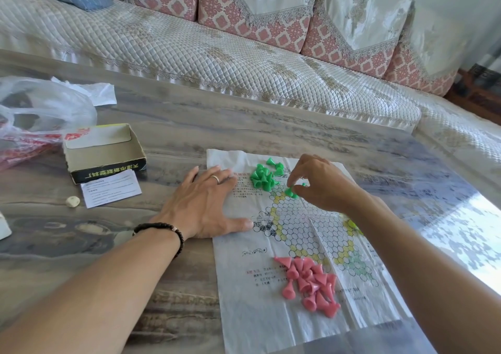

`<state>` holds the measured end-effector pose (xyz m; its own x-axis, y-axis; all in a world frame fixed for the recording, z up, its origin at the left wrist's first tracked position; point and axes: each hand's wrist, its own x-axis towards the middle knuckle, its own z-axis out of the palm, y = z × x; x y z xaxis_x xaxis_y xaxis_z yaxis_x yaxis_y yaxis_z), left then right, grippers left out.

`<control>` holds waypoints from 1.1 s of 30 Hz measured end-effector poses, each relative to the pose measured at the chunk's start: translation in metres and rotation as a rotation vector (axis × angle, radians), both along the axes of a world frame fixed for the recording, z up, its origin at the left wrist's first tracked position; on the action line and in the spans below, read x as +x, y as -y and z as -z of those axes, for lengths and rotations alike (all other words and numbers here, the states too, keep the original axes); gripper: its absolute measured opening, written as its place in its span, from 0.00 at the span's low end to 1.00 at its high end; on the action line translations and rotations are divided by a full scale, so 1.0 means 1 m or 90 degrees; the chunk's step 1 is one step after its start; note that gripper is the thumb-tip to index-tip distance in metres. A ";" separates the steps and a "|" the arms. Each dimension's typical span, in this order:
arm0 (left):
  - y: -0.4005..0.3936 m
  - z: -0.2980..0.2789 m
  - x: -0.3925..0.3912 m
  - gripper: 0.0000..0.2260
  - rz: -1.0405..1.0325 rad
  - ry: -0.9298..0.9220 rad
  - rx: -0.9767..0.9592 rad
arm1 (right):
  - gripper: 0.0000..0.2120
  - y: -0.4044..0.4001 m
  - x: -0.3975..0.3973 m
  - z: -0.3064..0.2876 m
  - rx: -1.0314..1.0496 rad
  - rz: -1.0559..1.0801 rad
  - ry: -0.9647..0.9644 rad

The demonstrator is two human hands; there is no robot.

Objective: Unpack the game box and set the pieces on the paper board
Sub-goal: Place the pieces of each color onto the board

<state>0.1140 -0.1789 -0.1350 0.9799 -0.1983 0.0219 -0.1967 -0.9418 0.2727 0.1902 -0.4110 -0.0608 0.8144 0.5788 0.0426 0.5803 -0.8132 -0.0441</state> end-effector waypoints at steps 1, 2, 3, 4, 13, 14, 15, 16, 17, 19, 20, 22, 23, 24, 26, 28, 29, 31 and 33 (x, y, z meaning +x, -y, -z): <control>0.000 0.000 0.000 0.48 0.000 0.001 -0.001 | 0.06 0.000 0.000 0.002 -0.005 -0.001 0.001; 0.000 0.000 0.000 0.48 0.000 0.001 -0.001 | 0.06 0.000 0.000 0.004 -0.008 -0.002 0.002; 0.000 0.000 0.000 0.48 -0.001 0.001 -0.001 | 0.06 0.001 0.000 0.005 -0.011 -0.004 0.002; 0.000 0.001 0.000 0.48 -0.001 0.000 -0.001 | 0.06 0.000 0.000 0.006 -0.012 -0.006 0.004; 0.000 0.000 0.001 0.48 0.002 0.004 0.004 | 0.06 0.000 0.000 0.013 -0.014 0.009 -0.008; 0.000 0.000 0.001 0.48 0.002 0.004 0.005 | 0.07 0.000 0.001 0.013 -0.018 0.009 -0.009; 0.000 0.000 0.001 0.48 0.002 0.003 0.007 | 0.07 0.001 0.001 0.013 -0.020 0.009 -0.010; 0.000 0.000 0.000 0.48 0.003 0.001 0.009 | 0.08 0.000 0.002 0.012 -0.015 0.009 -0.010; 0.000 0.000 0.000 0.48 0.004 -0.001 0.011 | 0.09 0.000 0.002 0.011 -0.001 0.012 -0.009; 0.000 -0.001 0.000 0.48 0.005 -0.005 0.017 | 0.11 -0.001 0.004 0.006 0.033 0.020 0.000; 0.000 -0.001 0.000 0.49 0.005 -0.006 0.020 | 0.11 -0.002 0.006 0.003 0.048 0.022 0.006; 0.000 -0.002 0.000 0.49 0.005 -0.009 0.022 | 0.09 -0.007 0.011 -0.001 0.079 0.023 0.003; 0.001 -0.002 0.000 0.49 0.005 -0.009 0.020 | 0.09 -0.009 0.014 -0.003 0.093 0.027 -0.005; 0.001 -0.001 0.000 0.49 0.004 -0.007 0.018 | 0.10 -0.011 0.018 -0.003 0.104 0.036 -0.010; 0.001 0.000 0.001 0.49 0.003 -0.005 0.013 | 0.11 -0.013 0.028 -0.001 0.112 0.063 -0.013; 0.000 0.000 0.001 0.47 0.002 -0.007 0.005 | 0.12 -0.015 0.037 0.003 0.113 0.085 -0.014; 0.000 0.000 0.000 0.47 0.001 -0.008 0.002 | 0.13 -0.016 0.040 0.005 0.107 0.088 -0.017; 0.000 0.001 0.000 0.47 -0.001 -0.007 -0.001 | 0.15 -0.020 0.045 0.010 0.074 0.067 -0.020; 0.000 0.001 0.000 0.46 -0.001 -0.004 -0.001 | 0.16 -0.026 0.047 0.015 0.027 0.046 -0.011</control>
<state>0.1139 -0.1786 -0.1357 0.9803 -0.1965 0.0169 -0.1935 -0.9416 0.2755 0.2376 -0.3848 -0.0758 0.8549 0.5162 0.0513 0.5187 -0.8504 -0.0882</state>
